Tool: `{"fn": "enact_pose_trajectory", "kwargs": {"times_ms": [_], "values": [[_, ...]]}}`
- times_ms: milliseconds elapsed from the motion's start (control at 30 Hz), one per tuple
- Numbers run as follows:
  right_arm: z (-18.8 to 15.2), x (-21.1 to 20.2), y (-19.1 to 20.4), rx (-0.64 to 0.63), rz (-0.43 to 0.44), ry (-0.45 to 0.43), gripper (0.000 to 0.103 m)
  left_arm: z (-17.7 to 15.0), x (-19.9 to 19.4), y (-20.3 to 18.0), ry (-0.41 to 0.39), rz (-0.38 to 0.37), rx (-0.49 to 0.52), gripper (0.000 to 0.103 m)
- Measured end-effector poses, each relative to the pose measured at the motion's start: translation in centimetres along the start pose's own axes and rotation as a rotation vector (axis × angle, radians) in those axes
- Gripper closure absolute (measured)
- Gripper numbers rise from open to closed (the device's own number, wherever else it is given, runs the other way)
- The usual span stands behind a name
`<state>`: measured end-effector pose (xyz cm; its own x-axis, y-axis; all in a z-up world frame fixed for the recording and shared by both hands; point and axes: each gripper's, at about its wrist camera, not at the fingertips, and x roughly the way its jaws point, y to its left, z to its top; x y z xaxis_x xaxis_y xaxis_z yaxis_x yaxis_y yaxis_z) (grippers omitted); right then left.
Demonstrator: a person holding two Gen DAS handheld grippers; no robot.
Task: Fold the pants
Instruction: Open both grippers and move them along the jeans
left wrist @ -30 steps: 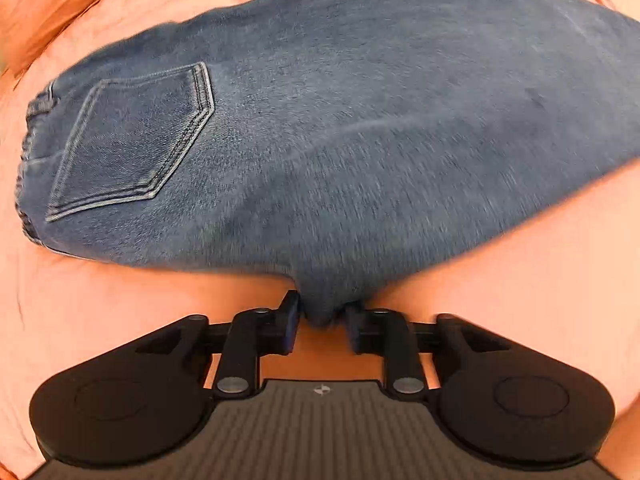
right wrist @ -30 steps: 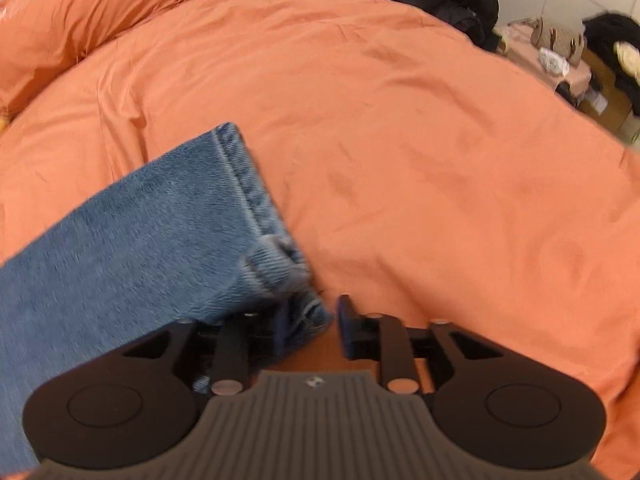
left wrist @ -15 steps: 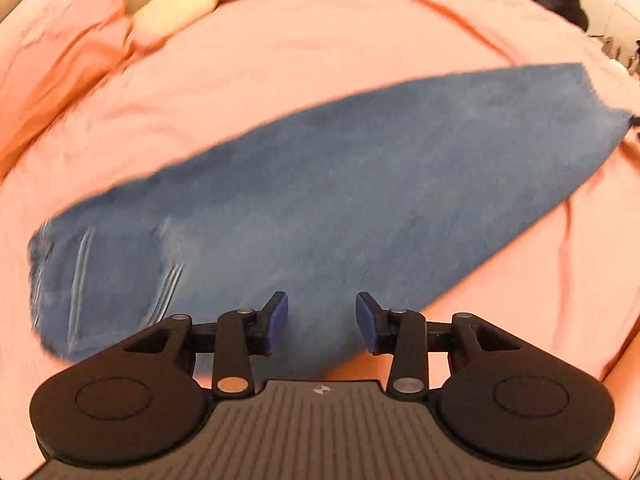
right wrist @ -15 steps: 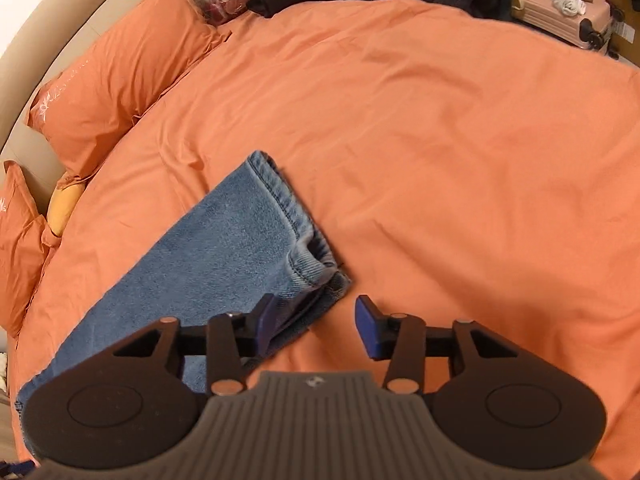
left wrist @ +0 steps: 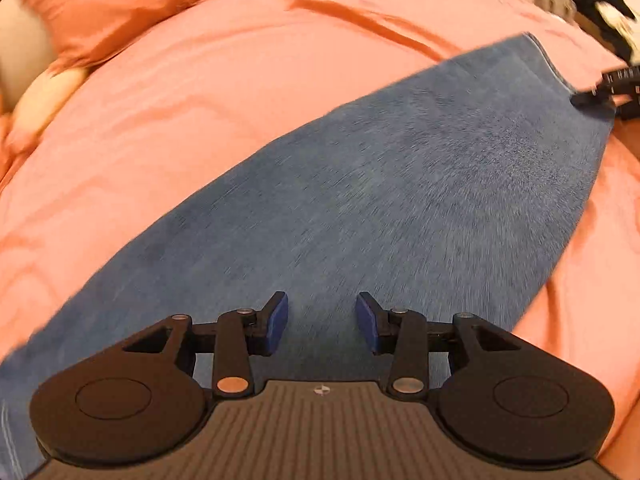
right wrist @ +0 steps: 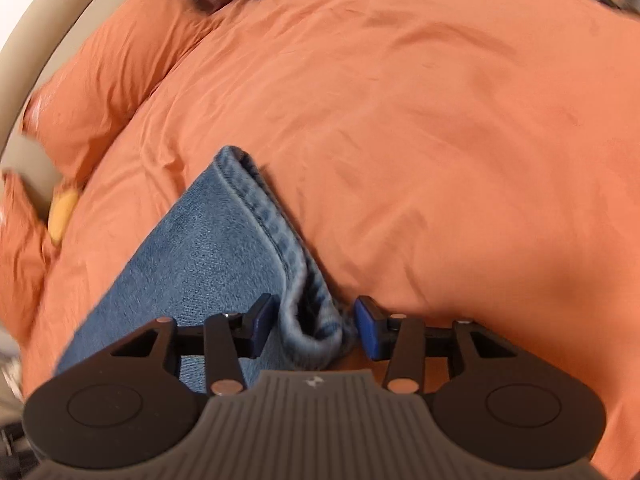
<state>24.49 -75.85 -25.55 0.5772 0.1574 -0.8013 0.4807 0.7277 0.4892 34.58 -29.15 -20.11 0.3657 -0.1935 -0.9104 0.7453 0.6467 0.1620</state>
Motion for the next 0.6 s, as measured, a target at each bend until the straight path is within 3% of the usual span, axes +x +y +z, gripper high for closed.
{"fn": "enact_pose_trajectory", "kwargs": {"times_ms": [267, 600], "values": [[5.0, 3.0, 2.7, -0.214, 0.061, 0.107, 0.064, 4.9, 4.4, -0.2, -0.052, -0.035, 0.02, 0.055], [8.3, 7.3, 3.2, -0.209, 0.123, 0.114, 0.064, 9.1, 8.1, 0.4, -0.067, 0.001, 0.022, 0.056]]}}
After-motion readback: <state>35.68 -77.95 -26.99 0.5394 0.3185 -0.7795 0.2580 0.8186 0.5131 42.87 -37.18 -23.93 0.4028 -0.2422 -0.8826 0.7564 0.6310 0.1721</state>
